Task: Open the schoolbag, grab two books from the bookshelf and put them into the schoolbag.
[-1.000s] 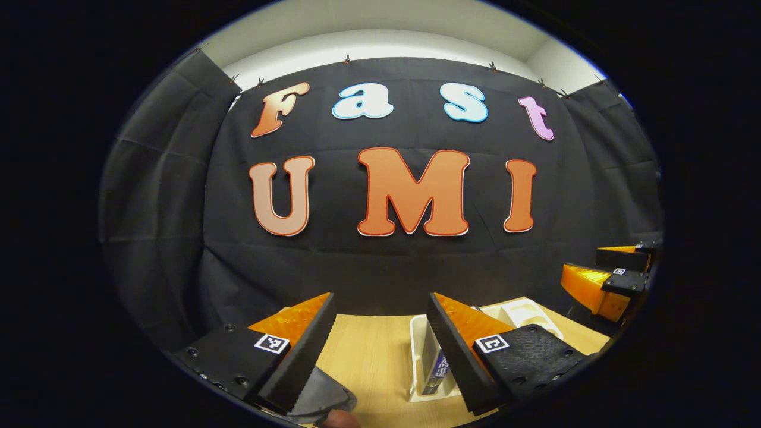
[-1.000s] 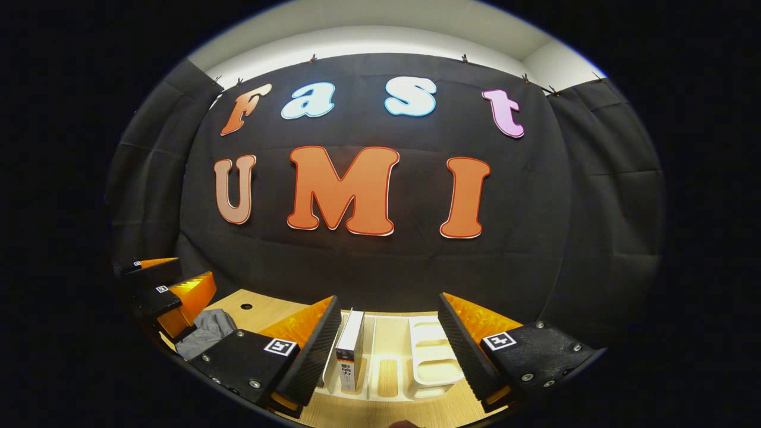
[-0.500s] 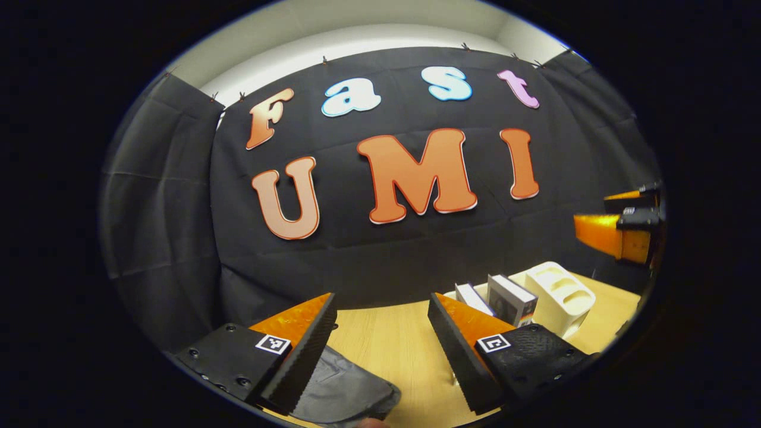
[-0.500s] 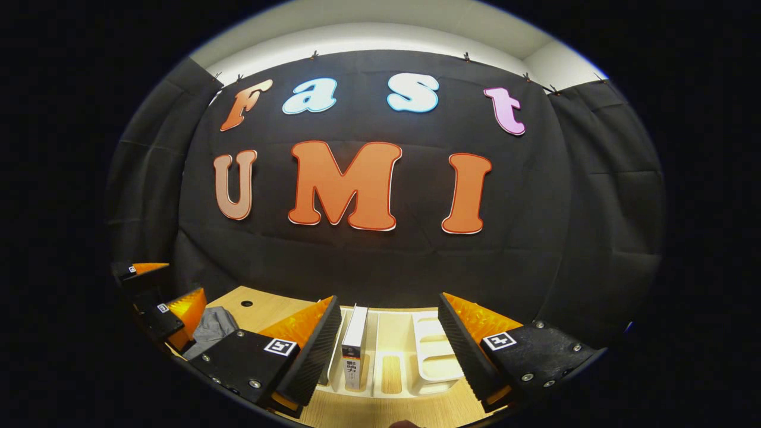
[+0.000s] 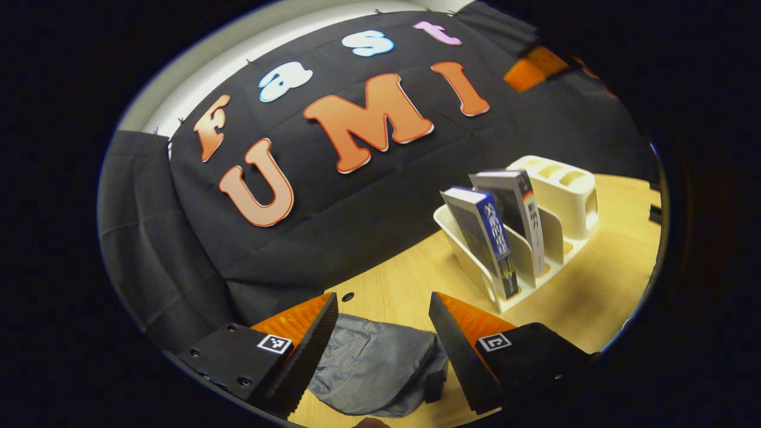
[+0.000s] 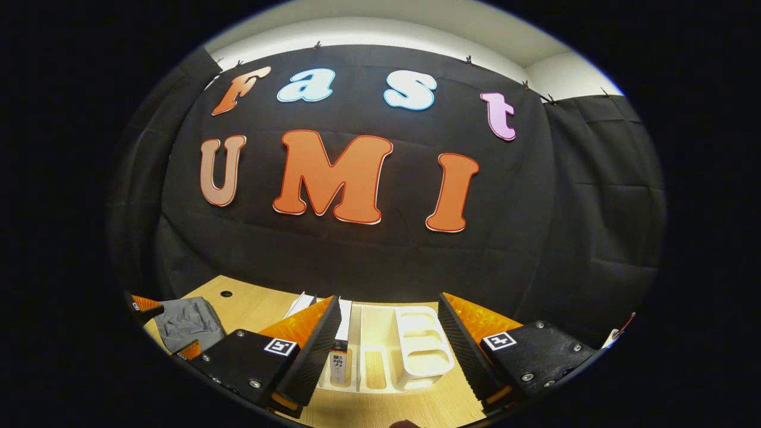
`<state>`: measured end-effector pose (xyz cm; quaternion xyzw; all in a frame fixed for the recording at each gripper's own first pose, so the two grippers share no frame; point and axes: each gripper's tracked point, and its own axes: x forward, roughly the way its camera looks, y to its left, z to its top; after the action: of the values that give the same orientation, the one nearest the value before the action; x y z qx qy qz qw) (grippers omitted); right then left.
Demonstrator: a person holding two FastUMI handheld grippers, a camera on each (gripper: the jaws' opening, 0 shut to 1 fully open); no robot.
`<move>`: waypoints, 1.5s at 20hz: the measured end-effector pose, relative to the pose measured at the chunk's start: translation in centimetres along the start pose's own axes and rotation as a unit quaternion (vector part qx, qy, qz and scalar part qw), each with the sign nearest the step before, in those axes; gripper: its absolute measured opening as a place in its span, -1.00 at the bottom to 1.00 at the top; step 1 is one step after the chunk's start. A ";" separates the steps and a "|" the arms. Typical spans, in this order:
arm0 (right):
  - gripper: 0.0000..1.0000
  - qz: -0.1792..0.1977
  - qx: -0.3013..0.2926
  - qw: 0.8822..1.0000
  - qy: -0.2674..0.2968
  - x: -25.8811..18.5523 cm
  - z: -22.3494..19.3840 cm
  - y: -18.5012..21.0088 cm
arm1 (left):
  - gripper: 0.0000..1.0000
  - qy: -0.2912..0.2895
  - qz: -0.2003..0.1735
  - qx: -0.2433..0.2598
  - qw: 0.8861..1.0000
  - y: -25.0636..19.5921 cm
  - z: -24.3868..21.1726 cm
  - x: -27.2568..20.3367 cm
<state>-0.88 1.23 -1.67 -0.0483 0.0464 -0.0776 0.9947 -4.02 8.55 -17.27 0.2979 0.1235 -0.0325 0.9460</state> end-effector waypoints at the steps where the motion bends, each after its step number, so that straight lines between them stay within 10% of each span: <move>1: 0.95 -0.006 -0.004 1.000 0.002 -0.1 -0.1 0.1 | 0.95 0.006 -0.007 0.017 1.000 -0.4 -1.1 0.2; 14: 0.95 -0.069 -0.012 0.998 0.007 -2.2 0.8 0.8 | 0.95 0.074 -0.066 0.141 0.985 -2.7 -13.8 1.9; 30: 0.95 -0.024 -0.001 1.000 0.004 1.4 0.5 -1.0 | 0.61 0.140 0.042 0.213 0.966 -0.3 -15.0 4.9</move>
<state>0.38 0.09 -1.19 -0.0496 0.0496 -0.1018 0.9923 -2.51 16.93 -30.62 0.4993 0.2320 0.0232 0.8345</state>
